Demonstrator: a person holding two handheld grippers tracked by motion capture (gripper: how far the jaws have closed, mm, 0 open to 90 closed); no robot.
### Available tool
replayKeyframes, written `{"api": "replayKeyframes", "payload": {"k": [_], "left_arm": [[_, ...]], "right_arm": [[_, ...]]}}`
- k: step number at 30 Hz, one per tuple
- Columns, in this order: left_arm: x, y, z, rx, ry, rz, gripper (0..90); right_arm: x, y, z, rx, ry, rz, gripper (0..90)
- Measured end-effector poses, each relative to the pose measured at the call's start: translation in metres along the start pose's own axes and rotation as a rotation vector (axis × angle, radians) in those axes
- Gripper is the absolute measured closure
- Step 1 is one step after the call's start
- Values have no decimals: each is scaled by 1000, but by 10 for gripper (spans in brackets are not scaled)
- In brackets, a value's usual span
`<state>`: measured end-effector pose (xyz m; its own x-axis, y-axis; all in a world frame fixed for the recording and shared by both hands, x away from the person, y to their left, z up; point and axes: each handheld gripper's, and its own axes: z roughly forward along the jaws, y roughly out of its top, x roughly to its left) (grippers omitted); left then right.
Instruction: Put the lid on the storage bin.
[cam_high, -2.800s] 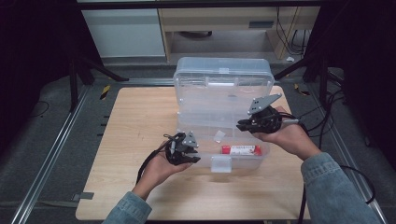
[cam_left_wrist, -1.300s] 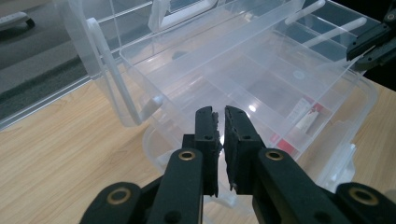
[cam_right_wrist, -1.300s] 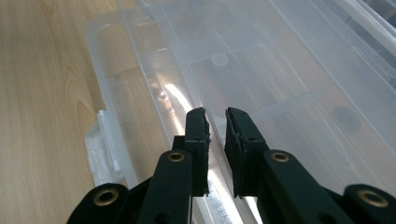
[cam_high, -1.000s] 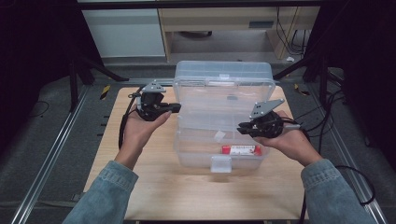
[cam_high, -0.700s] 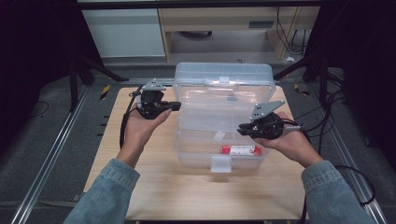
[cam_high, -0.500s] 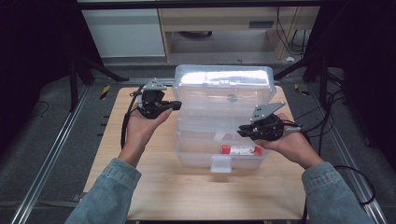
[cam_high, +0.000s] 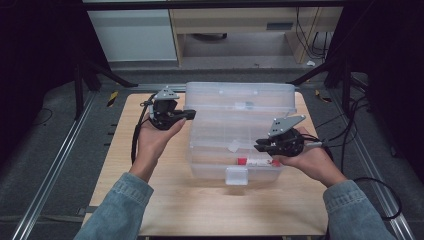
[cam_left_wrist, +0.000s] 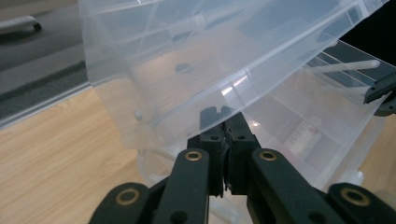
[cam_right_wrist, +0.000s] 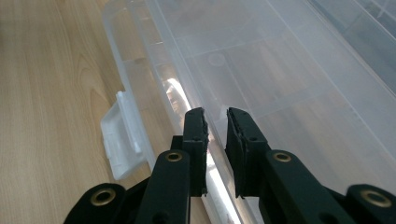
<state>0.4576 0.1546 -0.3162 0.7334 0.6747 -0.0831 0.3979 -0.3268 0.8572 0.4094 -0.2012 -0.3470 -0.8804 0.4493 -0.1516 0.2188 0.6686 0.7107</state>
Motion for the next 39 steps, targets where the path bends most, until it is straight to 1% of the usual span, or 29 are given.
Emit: {"api": "replayKeyframes", "payload": {"k": [4,8,9,11,18,21,24,28,31,34,39], "left_arm": [[-1,-4,-1,-4,-10,-7,872],[-2,-7,-2,4,-15,-2,871],[-2,-8,-2,4,-17,-3,870],[-2,-9,-2,7,-18,-1,868],[-5,-14,-3,21,-31,8,863],[-6,-16,-4,25,-32,12,857],[-8,-20,-4,28,-37,15,857],[-10,-26,-4,43,-42,27,858],[-12,-30,-4,50,-41,37,858],[-14,-33,-3,52,-46,35,858],[-15,-38,-3,56,-54,35,858]], "right_arm": [[2,-3,0,-10,1,11,777],[3,-5,0,-7,-1,16,763],[4,-5,0,-6,-2,18,734],[4,-4,-2,-12,-3,36,639],[3,-8,-24,-65,-45,79,578],[2,-12,-33,-76,-78,95,544],[0,-17,-39,-91,-99,111,554],[-4,-25,-45,-96,-129,137,641],[-7,-30,-47,-96,-138,159,696],[-10,-37,-47,-97,-145,186,741],[-11,-43,-47,-103,-151,210,766]]}}
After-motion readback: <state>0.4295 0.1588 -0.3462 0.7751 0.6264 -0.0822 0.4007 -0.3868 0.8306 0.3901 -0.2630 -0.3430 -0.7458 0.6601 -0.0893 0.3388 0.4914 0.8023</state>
